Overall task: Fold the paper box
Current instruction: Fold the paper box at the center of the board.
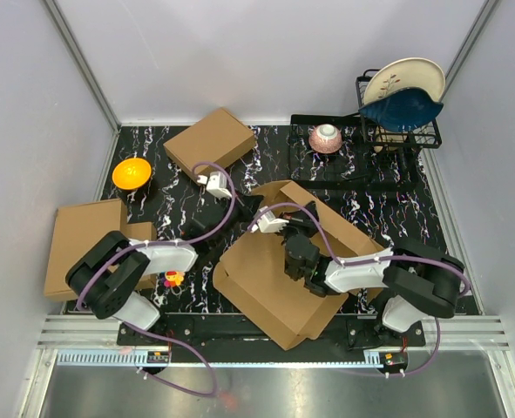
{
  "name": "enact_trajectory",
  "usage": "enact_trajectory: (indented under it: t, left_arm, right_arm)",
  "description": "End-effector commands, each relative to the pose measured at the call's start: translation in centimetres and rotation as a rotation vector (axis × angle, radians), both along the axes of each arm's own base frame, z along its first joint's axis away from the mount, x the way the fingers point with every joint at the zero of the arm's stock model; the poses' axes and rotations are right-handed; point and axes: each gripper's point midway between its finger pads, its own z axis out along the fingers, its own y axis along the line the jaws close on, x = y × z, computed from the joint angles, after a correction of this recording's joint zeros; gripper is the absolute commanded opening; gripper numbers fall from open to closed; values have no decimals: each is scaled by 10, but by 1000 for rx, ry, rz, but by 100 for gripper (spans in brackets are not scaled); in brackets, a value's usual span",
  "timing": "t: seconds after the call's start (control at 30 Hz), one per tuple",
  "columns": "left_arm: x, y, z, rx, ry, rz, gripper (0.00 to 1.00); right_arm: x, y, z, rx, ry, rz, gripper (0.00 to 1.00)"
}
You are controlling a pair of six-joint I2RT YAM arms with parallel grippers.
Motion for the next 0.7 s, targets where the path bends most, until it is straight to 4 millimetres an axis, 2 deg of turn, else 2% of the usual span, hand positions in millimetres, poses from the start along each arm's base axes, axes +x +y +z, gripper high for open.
enact_trajectory:
  t: [0.0, 0.13, 0.27, 0.37, 0.5, 0.67]
  left_arm:
    - [-21, -18, 42, -138, -105, -59, 1]
    - [-25, -14, 40, -173, -77, -51, 2]
    - [-33, -23, 39, -160, -63, -72, 2]
    - [-41, -33, 26, -165, -32, -85, 3]
    - [-48, -41, 19, -202, -12, -96, 3]
    - [-55, -48, 7, -194, 3, -100, 3]
  right_arm:
    - [-7, 10, 22, 127, -108, 27, 0]
    - [-9, 11, 26, 131, -127, 28, 0]
    - [-10, 13, 26, 142, -126, 33, 0]
    - [-13, 15, 22, 135, -120, 38, 0]
    - [-20, 15, 22, 126, -115, 42, 0]
    - [-30, 7, 20, 144, -97, 33, 0]
